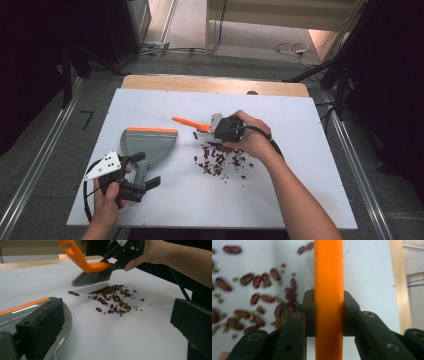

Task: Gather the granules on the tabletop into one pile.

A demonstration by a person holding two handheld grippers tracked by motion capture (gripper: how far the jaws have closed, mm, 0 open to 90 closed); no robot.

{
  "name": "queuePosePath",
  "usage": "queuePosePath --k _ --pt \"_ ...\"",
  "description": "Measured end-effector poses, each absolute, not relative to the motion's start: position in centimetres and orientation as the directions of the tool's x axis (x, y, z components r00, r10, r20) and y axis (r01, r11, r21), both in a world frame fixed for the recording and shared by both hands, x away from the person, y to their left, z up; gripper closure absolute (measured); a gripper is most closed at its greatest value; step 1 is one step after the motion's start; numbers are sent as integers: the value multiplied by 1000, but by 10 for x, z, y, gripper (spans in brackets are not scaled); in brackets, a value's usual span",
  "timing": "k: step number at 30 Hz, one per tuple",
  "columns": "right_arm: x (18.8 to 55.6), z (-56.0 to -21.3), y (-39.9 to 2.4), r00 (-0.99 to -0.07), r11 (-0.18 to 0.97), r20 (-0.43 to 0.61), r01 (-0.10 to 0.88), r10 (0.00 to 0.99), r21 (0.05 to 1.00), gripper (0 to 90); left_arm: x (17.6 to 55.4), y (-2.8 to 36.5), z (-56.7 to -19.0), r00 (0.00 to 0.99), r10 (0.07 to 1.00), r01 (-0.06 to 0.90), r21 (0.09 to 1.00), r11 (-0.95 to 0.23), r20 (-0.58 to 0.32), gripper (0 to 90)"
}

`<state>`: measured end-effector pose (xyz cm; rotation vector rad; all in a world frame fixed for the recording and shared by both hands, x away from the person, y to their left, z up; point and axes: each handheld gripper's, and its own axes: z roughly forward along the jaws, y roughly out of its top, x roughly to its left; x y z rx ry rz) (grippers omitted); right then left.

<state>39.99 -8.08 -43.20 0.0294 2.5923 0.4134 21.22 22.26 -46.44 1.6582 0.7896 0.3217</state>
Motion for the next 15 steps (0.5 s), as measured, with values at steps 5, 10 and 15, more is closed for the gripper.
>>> queuePosePath --k 5,10,15 --pt "408 -436 -60 -859 951 -510 -117 49 288 685 212 225 -464 728 652 318 947 -51 -210 0" --pt "407 -445 -51 -854 958 -519 -164 -19 234 685 211 226 -465 729 651 318 947 -52 -209 0" --pt "400 -447 -58 -872 954 -488 -185 -47 238 686 211 225 -465 729 652 320 946 -53 -210 0"
